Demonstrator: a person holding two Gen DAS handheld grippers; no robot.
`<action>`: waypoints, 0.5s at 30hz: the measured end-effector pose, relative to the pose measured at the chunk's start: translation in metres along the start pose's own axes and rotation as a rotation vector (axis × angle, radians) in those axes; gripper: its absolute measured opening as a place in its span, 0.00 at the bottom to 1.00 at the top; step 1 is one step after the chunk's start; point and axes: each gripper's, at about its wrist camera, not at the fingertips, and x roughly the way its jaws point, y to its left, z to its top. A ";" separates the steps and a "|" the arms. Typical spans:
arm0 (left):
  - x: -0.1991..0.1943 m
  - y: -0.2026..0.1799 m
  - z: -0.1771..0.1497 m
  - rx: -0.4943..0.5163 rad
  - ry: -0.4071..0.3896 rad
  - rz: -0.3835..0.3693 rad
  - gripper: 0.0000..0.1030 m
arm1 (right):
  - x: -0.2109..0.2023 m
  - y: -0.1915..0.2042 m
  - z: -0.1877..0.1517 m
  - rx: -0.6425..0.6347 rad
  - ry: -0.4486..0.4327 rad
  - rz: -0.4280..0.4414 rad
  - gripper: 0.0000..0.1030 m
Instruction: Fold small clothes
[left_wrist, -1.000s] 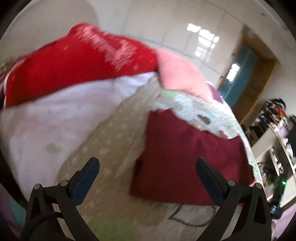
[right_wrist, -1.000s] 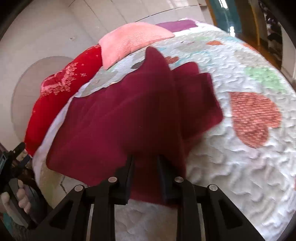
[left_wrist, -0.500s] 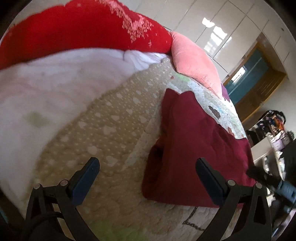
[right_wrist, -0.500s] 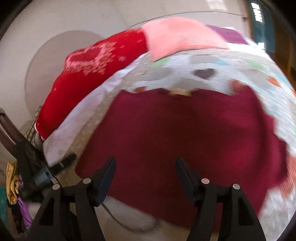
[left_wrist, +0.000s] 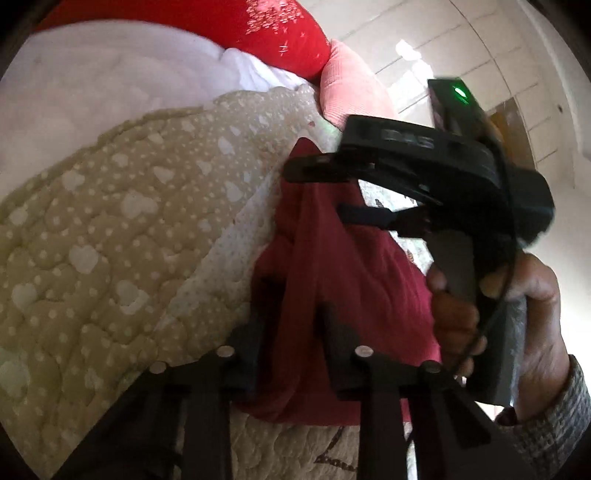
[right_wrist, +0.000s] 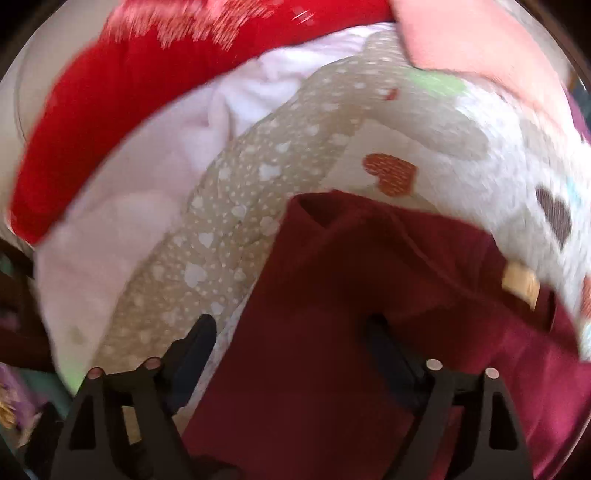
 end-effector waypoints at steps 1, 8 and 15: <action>-0.001 0.000 -0.001 0.002 -0.003 0.000 0.22 | 0.006 0.008 0.002 -0.027 0.019 -0.052 0.87; -0.011 -0.016 -0.010 0.047 -0.018 0.052 0.22 | 0.012 0.040 -0.006 -0.102 -0.006 -0.295 0.41; -0.076 -0.056 -0.020 0.096 -0.064 -0.031 0.20 | -0.066 -0.015 -0.047 0.040 -0.217 -0.118 0.14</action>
